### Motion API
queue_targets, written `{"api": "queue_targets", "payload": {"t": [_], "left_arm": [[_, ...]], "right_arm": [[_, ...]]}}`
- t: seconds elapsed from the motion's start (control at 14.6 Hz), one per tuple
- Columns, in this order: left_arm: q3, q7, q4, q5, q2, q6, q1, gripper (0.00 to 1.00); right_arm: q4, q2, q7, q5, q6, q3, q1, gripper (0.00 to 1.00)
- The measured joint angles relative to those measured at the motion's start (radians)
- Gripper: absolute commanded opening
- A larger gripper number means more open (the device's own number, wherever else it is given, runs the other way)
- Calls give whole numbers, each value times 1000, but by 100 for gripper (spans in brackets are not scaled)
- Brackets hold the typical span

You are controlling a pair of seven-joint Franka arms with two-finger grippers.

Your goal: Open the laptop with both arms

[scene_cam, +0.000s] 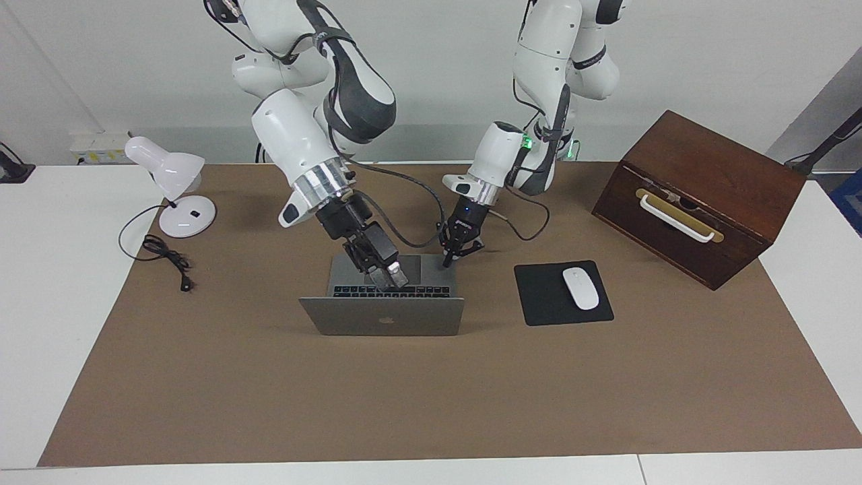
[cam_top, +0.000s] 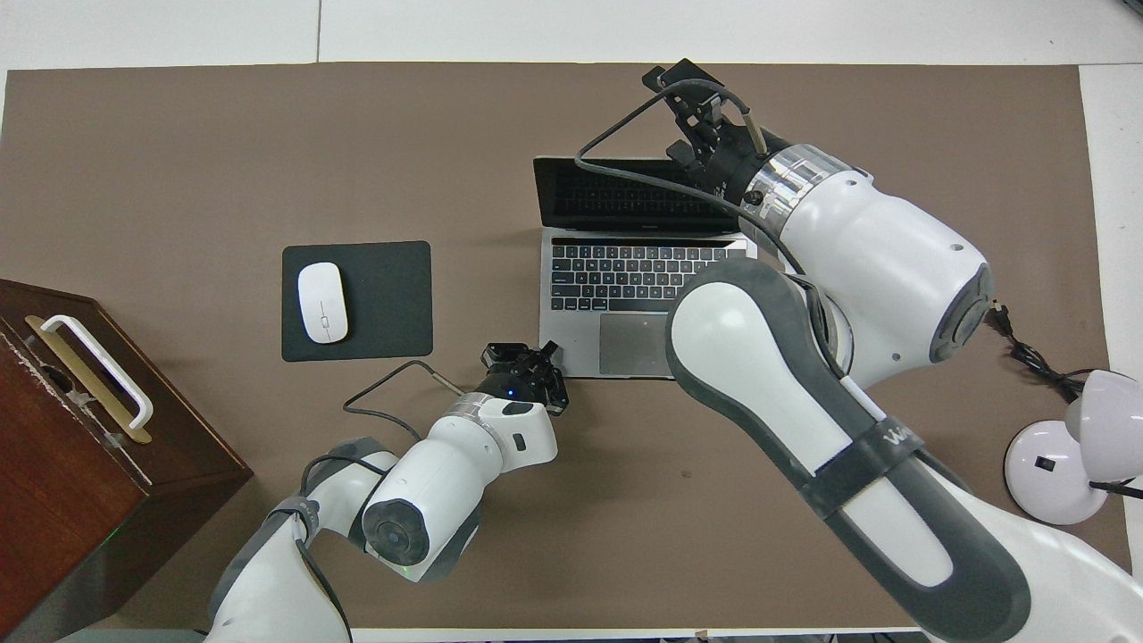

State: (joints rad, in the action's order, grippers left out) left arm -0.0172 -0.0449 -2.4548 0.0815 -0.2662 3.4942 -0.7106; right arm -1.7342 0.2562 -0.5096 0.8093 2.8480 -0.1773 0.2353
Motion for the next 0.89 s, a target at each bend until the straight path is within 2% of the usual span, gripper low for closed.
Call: {"api": "queue_targets", "payload": {"t": [0.2, 0.41, 0.61, 0.89], "left_arm": [[0, 20, 0, 0, 23, -9, 0, 0], [1, 37, 2, 1, 69, -89, 5, 0], [1, 38, 8, 1, 155, -245, 36, 0], [2, 38, 22, 1, 272, -465, 78, 0]], "right_arm": [[41, -5, 1, -128, -151, 40, -40, 100], [76, -19, 35, -206, -313, 45, -110, 100], [89, -51, 171, -232, -492, 49, -187, 100], [92, -107, 314, -340, -716, 51, -312, 100]]}}
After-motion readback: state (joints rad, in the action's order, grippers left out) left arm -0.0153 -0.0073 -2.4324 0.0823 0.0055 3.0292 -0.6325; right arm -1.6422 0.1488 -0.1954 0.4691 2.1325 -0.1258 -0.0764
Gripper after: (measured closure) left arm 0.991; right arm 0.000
